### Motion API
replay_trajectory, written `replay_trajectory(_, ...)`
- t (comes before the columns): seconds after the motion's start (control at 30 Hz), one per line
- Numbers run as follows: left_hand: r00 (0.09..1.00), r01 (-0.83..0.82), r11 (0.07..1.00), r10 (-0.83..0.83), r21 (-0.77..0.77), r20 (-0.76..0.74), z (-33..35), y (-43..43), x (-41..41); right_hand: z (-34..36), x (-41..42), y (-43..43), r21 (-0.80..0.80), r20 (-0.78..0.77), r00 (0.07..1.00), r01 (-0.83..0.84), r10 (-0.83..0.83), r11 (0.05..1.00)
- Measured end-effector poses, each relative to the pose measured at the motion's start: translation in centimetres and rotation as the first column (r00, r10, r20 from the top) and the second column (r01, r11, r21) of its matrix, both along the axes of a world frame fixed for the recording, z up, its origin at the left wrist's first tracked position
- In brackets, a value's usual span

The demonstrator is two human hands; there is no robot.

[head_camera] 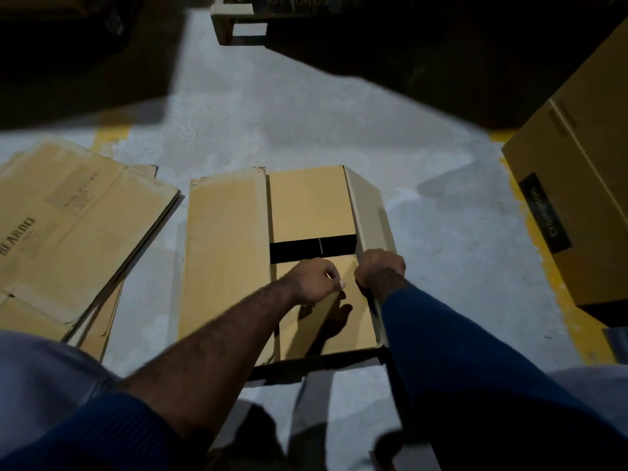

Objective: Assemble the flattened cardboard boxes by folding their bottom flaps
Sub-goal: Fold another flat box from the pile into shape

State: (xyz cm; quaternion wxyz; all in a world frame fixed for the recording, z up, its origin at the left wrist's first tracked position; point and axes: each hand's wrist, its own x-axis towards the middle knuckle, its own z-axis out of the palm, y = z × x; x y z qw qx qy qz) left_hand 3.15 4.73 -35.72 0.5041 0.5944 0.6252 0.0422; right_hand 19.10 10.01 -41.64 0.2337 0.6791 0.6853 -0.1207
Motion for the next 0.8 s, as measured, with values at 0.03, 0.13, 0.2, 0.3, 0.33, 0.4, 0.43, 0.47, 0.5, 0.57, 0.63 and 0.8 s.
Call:
replay_trajectory(0.03,1.000,-0.002,1.000,0.002,0.004,0.002,-0.2,0.0,-0.2,-0.1,0.1,0.0,0.010,-0.018,1.000,0.005,-0.005,1.000)
replay_trajectory(0.13,0.999,-0.037,0.999,0.037,-0.010,0.017,-1.1,-0.2,-0.7,-0.1,0.4,-0.2,0.021,-0.077,0.995,0.063,-0.061,0.998)
replay_trajectory(0.2,0.998,-0.056,0.998,0.056,-0.020,0.007,-1.7,-0.6,-1.0,-0.3,0.5,-0.3,0.026,-0.104,0.991,0.088,-0.085,0.996)
replay_trajectory(0.3,0.998,-0.057,0.998,0.056,-0.025,-0.019,-2.6,-1.3,-1.0,-1.0,0.7,-0.7,0.051,-0.124,0.988,0.097,-0.090,0.994)
replay_trajectory(0.33,0.998,-0.064,0.998,0.064,-0.029,-0.018,-2.9,-1.5,-0.9,-1.2,0.7,-1.0,0.069,-0.124,0.988,0.101,-0.092,0.992)
replay_trajectory(0.4,0.997,-0.075,0.996,0.075,-0.037,-0.014,-3.3,-1.8,-0.9,-1.8,0.7,-1.5,0.118,-0.129,0.987,0.111,-0.095,0.987)
replay_trajectory(0.43,0.997,-0.075,0.996,0.075,-0.037,-0.013,-3.4,-2.0,-0.8,-2.0,0.7,-1.8,0.137,-0.144,0.984,0.129,-0.109,0.982)
replay_trajectory(0.47,0.997,-0.073,0.997,0.073,-0.035,-0.012,-3.6,-2.0,-0.8,-2.1,0.8,-2.1,0.151,-0.169,0.977,0.156,-0.130,0.976)
replay_trajectory(0.5,0.997,-0.072,0.997,0.072,-0.035,-0.012,-3.6,-2.1,-0.8,-2.3,0.8,-2.4,0.153,-0.200,0.968,0.185,-0.153,0.971)
replay_trajectory(0.57,0.997,-0.072,0.997,0.072,-0.032,-0.009,-3.5,-2.3,-0.7,-2.1,1.0,-3.0,0.138,-0.267,0.945,0.231,-0.188,0.963)
replay_trajectory(0.63,0.997,-0.075,0.997,0.075,-0.034,0.002,-3.2,-2.5,-0.6,-1.5,1.1,-3.7,0.125,-0.294,0.937,0.236,-0.191,0.964)
replay_trajectory(0.8,0.996,-0.090,0.995,0.091,-0.049,0.021,-2.1,-3.2,-0.2,0.1,1.1,-7.2,0.049,-0.206,0.938,0.293,-0.277,0.955)
